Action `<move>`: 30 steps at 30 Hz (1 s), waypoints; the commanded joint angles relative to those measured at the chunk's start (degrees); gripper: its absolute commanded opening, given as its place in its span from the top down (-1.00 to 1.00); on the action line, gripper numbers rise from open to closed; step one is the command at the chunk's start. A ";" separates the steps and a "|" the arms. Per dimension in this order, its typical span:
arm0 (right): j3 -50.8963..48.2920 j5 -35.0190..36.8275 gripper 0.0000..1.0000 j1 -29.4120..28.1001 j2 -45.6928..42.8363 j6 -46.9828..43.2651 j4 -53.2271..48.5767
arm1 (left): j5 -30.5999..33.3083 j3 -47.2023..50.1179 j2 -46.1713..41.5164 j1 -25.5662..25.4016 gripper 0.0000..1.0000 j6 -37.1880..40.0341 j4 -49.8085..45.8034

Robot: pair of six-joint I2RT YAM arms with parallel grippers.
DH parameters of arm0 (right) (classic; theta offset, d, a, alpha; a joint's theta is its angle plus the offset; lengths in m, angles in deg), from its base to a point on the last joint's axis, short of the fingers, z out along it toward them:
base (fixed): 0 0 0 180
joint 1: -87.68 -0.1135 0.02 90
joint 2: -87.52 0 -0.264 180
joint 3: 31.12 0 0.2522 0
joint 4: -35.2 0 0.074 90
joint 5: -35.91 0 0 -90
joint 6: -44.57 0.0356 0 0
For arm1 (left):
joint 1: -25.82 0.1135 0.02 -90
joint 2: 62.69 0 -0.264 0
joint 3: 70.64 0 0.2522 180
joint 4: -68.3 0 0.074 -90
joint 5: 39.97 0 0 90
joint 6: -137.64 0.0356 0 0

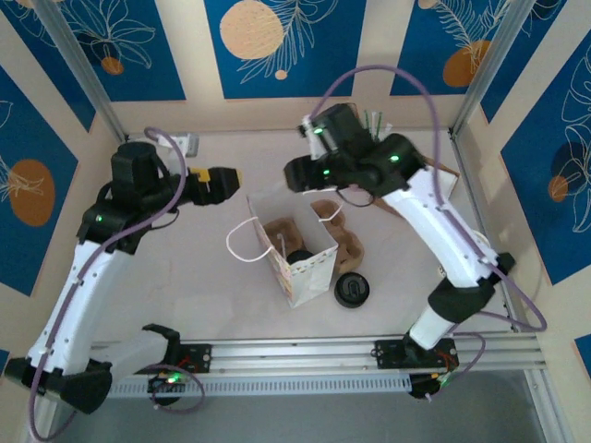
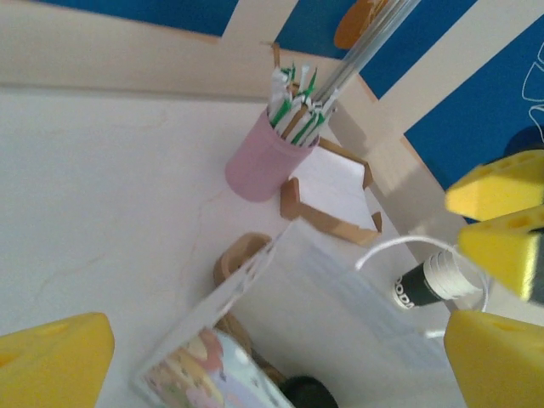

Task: Pack the takeout coffee

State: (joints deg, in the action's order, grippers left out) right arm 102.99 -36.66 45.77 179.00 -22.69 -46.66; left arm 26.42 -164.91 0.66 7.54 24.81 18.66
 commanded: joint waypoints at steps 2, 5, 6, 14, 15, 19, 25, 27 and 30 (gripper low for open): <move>-6.10 -2.80 -0.25 8.97 -6.58 3.50 0.69 | -0.44 -5.94 6.55 -0.44 -1.00 2.71 0.37; -11.94 -4.51 -0.28 17.84 -10.27 4.70 1.91 | -2.37 -8.69 11.93 -0.46 -1.00 2.55 1.60; -13.44 -4.41 -0.30 20.30 -10.92 5.01 1.91 | -2.87 -9.07 13.49 -0.47 -1.00 2.44 2.31; -25.46 -10.62 -0.33 38.41 -9.95 5.99 6.72 | -5.77 -11.07 24.18 -0.22 -1.00 1.39 8.50; -25.82 -10.43 -0.33 39.47 -8.87 6.13 6.95 | -6.02 -11.40 25.49 -0.09 -1.00 1.23 9.03; -26.43 -9.63 -0.30 42.66 -3.27 8.54 8.80 | -6.74 -12.29 29.99 0.92 -1.00 0.34 12.14; -20.70 -6.19 -0.13 42.81 10.98 12.20 8.06 | -7.65 -10.82 33.83 1.05 -1.00 -0.28 16.01; -18.28 -5.69 -0.11 42.70 15.27 13.10 8.15 | -7.24 -9.56 34.17 1.12 -1.00 -0.20 17.24; -14.81 -4.25 -0.06 42.47 20.58 13.91 8.46 | -6.42 -6.54 34.18 1.23 -1.00 -0.02 19.15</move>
State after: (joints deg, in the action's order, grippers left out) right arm 84.50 -42.69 88.55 197.45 -11.06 -38.07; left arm 20.67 -173.50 34.78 8.19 25.10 34.22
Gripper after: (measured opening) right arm 0.533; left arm 0.999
